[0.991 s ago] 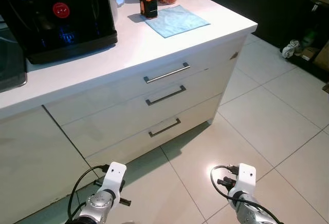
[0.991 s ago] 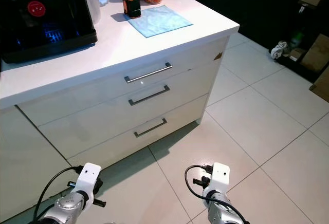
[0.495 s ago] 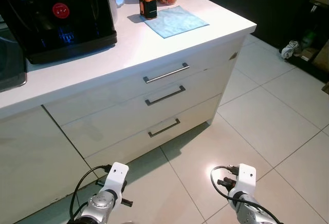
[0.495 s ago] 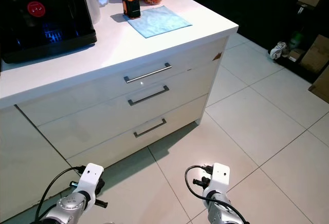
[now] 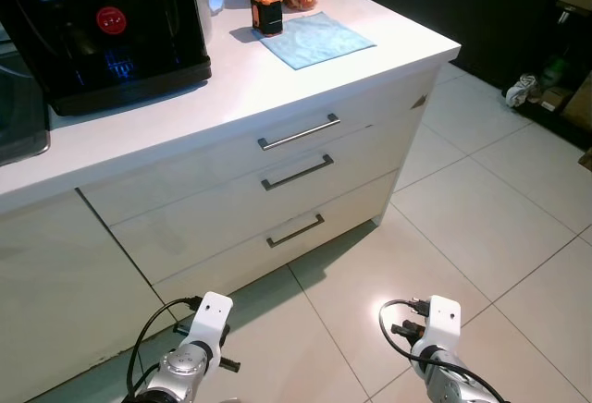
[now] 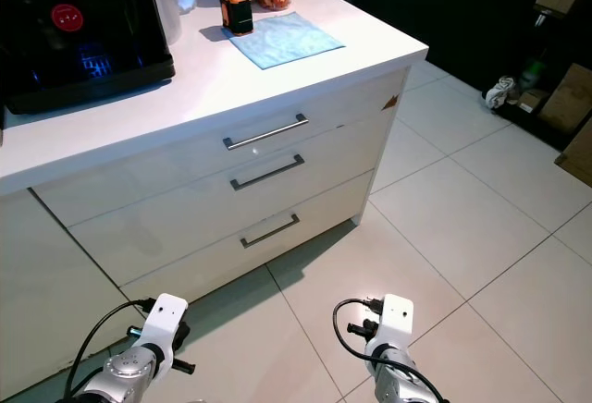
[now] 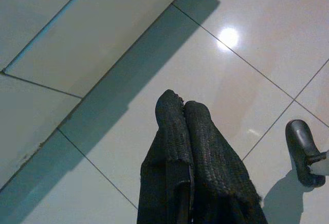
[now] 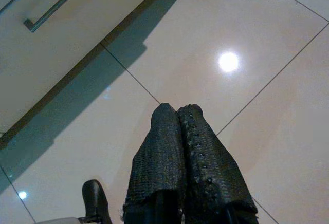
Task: Kitchen organization
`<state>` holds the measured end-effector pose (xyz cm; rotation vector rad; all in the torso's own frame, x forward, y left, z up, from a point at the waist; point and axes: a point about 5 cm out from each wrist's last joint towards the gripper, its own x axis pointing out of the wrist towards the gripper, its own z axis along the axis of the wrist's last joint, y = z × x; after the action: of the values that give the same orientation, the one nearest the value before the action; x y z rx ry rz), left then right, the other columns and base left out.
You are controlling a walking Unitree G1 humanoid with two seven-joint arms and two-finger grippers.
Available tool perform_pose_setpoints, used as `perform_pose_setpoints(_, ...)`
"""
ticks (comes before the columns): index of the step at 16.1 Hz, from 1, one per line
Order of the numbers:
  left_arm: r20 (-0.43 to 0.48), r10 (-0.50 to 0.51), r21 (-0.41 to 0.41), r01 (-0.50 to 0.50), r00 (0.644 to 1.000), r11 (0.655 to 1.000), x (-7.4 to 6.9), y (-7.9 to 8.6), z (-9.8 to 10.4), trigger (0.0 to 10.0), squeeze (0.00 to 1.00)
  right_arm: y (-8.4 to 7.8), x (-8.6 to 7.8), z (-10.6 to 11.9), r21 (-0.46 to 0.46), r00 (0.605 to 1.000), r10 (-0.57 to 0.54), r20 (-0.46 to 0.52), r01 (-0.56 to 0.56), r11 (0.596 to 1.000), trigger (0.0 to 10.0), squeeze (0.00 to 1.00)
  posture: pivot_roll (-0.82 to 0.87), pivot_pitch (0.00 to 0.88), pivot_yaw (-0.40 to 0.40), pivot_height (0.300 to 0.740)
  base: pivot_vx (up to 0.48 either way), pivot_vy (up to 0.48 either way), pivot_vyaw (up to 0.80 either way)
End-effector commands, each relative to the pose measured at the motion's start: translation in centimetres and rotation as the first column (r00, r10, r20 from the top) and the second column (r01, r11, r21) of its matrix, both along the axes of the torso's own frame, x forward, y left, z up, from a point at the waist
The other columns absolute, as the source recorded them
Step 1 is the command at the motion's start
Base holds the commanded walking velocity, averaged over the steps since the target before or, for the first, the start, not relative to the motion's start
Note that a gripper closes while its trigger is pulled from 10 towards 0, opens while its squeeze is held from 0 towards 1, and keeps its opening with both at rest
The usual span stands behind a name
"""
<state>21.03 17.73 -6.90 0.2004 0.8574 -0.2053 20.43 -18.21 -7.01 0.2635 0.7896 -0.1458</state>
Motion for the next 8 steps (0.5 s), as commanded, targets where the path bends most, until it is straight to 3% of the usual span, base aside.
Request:
perform_pose_setpoints(1,-0.005,-0.005,0.002,0.005,1.0,1.0,-0.22,0.1,-0.11,10.0,0.0,-0.12,0.23,0.2,-0.016,1.0,0.005,0.018,-0.005,1.0,10.0,0.0,0.03,0.0,0.022,0.74,0.0,0.0,0.8)
perform_pose_setpoints(8,-0.004,-0.011,0.001,0.011,1.0,1.0,-0.25,0.08,-0.11,10.0,0.0,-0.01,0.09,0.1,-0.013,1.0,0.013,0.011,-0.013,1.0,10.0,0.0,0.03,0.002,0.024,0.74,0.0,0.0,0.8)
